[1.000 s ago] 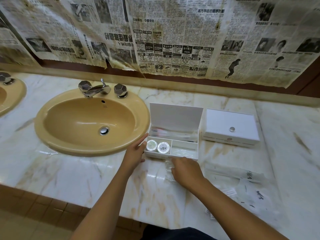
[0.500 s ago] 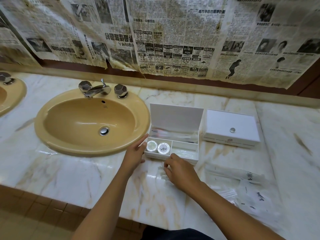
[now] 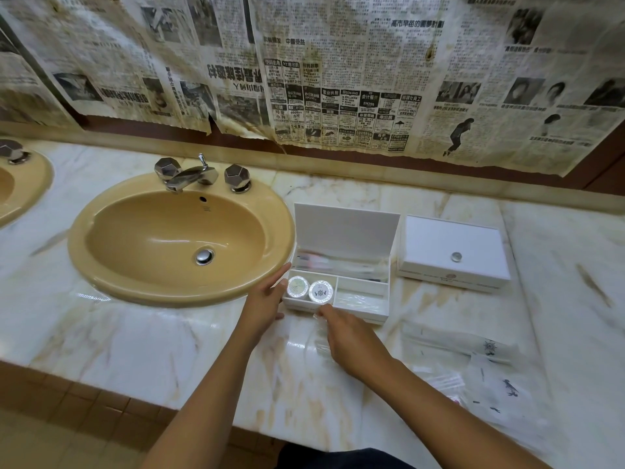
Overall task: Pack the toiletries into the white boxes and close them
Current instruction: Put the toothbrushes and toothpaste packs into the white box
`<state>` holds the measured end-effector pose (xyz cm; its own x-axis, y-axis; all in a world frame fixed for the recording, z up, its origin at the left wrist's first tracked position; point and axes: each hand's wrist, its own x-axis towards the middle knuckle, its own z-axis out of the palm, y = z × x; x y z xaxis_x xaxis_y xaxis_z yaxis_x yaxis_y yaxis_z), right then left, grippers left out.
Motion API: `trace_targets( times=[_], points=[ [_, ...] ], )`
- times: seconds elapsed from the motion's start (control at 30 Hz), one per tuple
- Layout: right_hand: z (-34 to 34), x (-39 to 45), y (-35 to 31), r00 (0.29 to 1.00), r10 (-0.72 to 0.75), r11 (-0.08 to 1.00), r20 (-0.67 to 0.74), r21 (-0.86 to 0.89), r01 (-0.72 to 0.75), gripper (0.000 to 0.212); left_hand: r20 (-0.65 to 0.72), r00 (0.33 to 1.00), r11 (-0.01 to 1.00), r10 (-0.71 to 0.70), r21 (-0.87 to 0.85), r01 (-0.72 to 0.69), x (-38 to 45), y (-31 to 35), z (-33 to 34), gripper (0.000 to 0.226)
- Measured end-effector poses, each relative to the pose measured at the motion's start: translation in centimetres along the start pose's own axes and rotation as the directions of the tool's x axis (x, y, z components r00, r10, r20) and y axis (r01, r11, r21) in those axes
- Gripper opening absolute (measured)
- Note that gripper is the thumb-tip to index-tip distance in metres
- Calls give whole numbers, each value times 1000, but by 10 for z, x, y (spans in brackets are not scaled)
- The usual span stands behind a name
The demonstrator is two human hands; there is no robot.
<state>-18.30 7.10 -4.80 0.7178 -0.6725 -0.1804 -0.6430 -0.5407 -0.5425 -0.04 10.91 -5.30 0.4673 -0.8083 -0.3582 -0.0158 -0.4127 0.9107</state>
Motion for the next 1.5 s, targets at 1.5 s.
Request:
trace_targets(
  times=[1.5],
  points=[
    [-64,28,-13,965,92,960,-244,280,-21,13,10,1000,1000,15,-1,-15,-1,1,-1,34]
  ],
)
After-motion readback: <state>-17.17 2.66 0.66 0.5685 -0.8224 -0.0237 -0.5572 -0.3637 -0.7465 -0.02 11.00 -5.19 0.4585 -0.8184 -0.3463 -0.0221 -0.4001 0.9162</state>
